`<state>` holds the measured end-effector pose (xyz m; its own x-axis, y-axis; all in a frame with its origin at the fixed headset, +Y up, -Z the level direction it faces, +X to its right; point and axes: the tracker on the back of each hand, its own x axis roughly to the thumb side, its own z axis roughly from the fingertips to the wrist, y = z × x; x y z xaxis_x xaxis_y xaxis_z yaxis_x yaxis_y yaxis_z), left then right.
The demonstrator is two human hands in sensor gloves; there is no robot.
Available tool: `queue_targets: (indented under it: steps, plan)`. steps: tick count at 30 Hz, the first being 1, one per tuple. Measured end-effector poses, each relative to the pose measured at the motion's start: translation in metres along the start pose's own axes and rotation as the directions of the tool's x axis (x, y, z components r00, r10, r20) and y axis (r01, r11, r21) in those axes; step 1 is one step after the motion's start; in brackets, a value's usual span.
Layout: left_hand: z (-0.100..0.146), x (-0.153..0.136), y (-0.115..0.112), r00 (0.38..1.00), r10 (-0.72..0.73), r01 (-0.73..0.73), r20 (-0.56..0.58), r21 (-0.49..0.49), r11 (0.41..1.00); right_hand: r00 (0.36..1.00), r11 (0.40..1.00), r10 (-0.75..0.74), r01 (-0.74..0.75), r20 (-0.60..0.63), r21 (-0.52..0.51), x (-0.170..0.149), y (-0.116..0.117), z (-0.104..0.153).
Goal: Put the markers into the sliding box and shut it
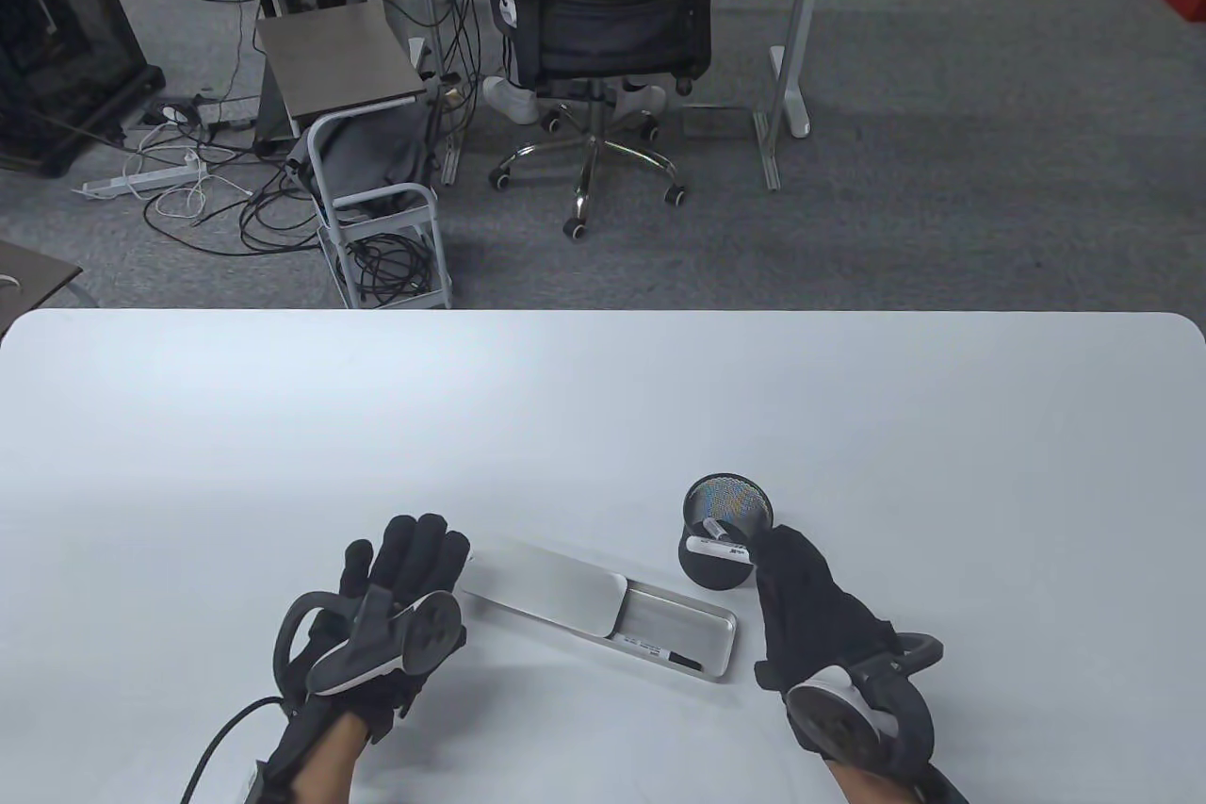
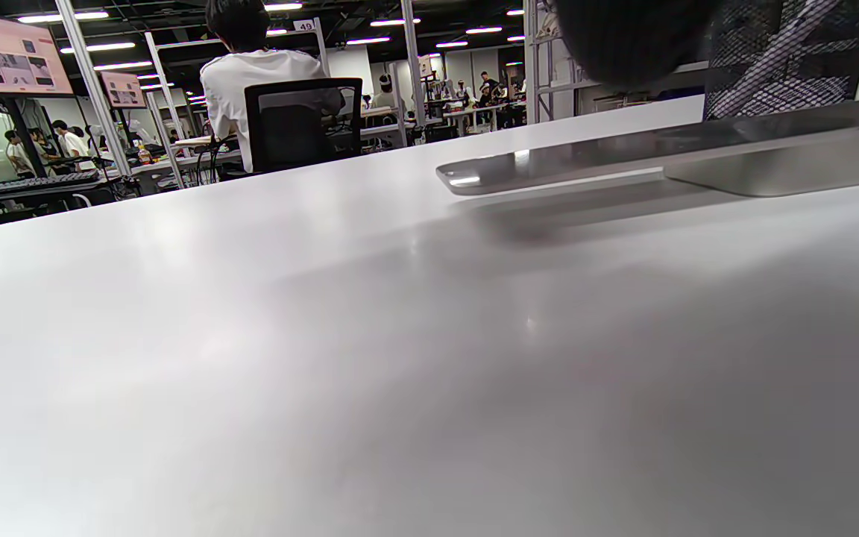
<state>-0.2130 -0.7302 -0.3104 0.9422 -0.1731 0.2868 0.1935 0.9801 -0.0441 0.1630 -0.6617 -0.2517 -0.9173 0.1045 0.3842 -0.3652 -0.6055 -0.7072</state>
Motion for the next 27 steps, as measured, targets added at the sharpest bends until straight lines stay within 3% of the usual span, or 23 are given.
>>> queue_targets:
  steps: [15, 27]
  plan:
    - [0.000, 0.001, 0.000, 1.000, -0.002, 0.002, 0.003, -0.005, 1.000, 0.996, 0.961, -0.066, 0.048, 0.057, 0.274, 0.021, 0.031, 0.005]
    - [-0.001, 0.001, 0.000, 1.000, -0.005, 0.005, 0.005, 0.002, 1.000, 0.993, 0.917, -0.089, 0.053, 0.075, 0.395, 0.029, 0.049, 0.010]
